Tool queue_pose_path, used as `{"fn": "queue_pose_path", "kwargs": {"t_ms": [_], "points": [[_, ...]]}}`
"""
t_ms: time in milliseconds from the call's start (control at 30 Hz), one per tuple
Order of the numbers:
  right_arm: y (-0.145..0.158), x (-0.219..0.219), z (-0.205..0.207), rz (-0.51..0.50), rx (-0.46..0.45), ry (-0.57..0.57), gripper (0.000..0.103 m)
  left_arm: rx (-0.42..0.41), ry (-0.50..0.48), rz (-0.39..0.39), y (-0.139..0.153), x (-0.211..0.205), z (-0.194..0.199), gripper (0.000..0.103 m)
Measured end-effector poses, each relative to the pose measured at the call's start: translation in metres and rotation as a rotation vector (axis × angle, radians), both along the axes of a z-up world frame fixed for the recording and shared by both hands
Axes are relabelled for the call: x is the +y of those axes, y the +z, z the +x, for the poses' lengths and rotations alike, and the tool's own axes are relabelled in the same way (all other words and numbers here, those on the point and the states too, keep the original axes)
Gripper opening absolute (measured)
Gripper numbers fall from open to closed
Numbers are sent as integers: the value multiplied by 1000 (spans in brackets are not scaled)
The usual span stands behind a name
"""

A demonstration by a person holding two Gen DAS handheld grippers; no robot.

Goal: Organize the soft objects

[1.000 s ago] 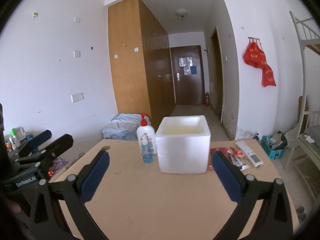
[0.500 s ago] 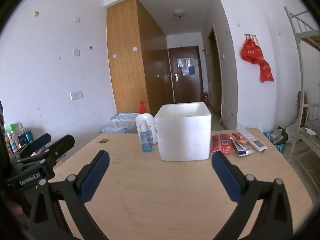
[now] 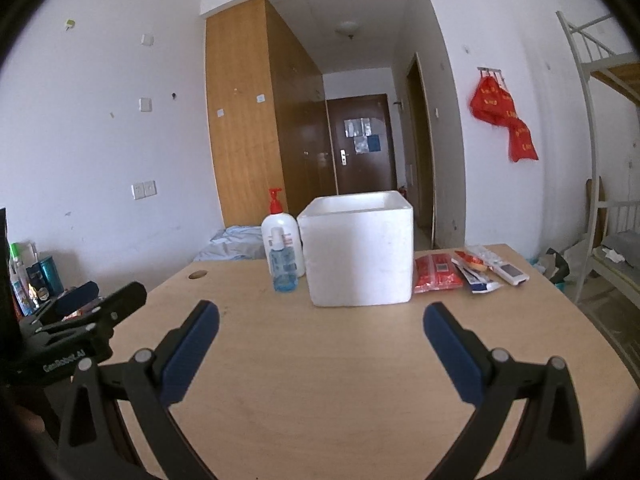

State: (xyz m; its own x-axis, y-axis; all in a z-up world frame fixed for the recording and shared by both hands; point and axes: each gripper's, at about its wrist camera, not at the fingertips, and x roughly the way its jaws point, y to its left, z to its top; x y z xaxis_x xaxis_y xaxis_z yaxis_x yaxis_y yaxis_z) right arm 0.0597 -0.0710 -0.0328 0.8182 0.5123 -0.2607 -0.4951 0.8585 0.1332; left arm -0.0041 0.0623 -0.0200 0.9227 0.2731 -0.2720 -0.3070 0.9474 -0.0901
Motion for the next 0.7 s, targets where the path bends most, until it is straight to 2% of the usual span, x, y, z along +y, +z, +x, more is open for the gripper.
{"fn": "queue_pose_path", "kwargs": {"t_ms": [200,367,700], "points": [[-2,3,-7,-3,-12,12,103,-29,11,35,2,-2,-7,103],[-12,7,-3,-24,9,2,103,-21,23,67,-5,-5,-6,103],[-15,5,3,-17,30,4,103,-12,20,49,-8,-1,-5,103]]}}
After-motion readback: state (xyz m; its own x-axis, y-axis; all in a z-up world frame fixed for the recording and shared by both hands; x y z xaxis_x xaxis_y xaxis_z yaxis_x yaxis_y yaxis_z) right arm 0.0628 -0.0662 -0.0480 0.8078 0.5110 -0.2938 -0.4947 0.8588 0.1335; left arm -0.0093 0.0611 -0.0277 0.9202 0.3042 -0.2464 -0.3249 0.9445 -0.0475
